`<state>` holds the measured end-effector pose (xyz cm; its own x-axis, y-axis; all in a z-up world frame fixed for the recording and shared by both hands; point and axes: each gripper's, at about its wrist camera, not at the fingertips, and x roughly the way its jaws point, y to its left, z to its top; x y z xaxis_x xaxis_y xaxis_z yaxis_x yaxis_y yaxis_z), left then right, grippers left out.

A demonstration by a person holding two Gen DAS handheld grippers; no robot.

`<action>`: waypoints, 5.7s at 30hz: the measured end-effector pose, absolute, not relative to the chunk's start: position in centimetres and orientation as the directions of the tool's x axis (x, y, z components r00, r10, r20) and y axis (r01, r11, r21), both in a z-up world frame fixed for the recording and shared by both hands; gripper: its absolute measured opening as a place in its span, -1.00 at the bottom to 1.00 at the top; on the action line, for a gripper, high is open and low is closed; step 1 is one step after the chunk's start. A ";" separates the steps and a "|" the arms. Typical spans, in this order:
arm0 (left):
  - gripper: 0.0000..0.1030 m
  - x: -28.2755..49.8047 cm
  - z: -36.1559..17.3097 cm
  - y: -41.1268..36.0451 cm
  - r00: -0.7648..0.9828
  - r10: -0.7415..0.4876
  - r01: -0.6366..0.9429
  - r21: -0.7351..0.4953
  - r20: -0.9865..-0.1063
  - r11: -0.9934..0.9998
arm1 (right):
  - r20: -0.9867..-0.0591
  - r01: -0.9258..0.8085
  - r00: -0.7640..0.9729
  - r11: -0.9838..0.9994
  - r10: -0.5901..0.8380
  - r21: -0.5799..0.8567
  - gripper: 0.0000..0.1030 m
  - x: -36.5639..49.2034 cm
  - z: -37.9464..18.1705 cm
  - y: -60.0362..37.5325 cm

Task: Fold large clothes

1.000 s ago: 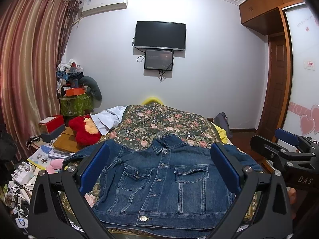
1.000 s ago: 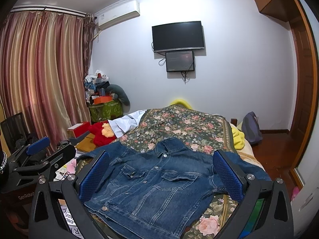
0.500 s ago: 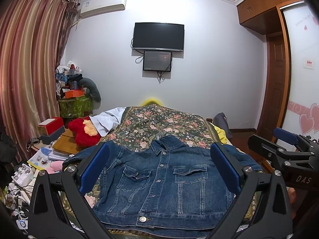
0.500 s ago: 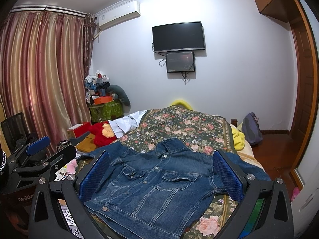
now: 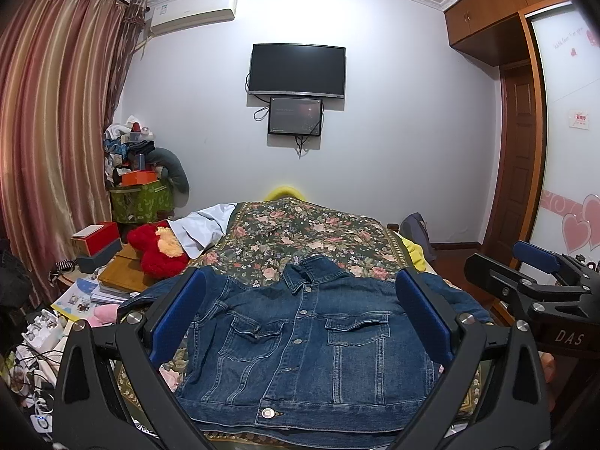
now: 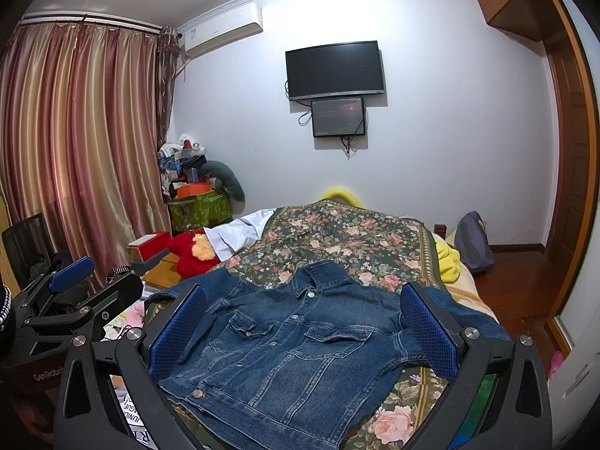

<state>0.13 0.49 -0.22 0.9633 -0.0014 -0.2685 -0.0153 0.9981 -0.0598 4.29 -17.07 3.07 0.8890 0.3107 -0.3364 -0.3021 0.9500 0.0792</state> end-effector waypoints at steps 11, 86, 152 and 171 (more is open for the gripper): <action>0.98 0.0 -0.1 0.6 0.962 0.002 -0.020 -0.062 -0.272 0.998 | -0.336 -0.303 0.889 0.950 0.312 0.080 1.00 4.3 3.1 -17.1; -0.75 33.2 -16.1 27.0 0.615 0.326 -0.456 0.014 -0.717 0.890 | -0.889 -0.347 0.405 0.936 0.212 0.065 1.00 39.6 -18.5 -7.4; -0.76 33.1 -9.5 16.8 0.780 0.169 -0.209 0.003 -0.603 0.978 | -0.798 -0.337 0.570 0.942 0.195 -0.010 1.00 34.3 -11.4 -11.8; -0.76 33.8 -17.6 -11.3 0.557 -0.263 0.458 0.027 -0.788 0.888 | -0.763 -0.153 0.628 0.986 0.153 0.072 1.00 31.6 -8.6 -23.7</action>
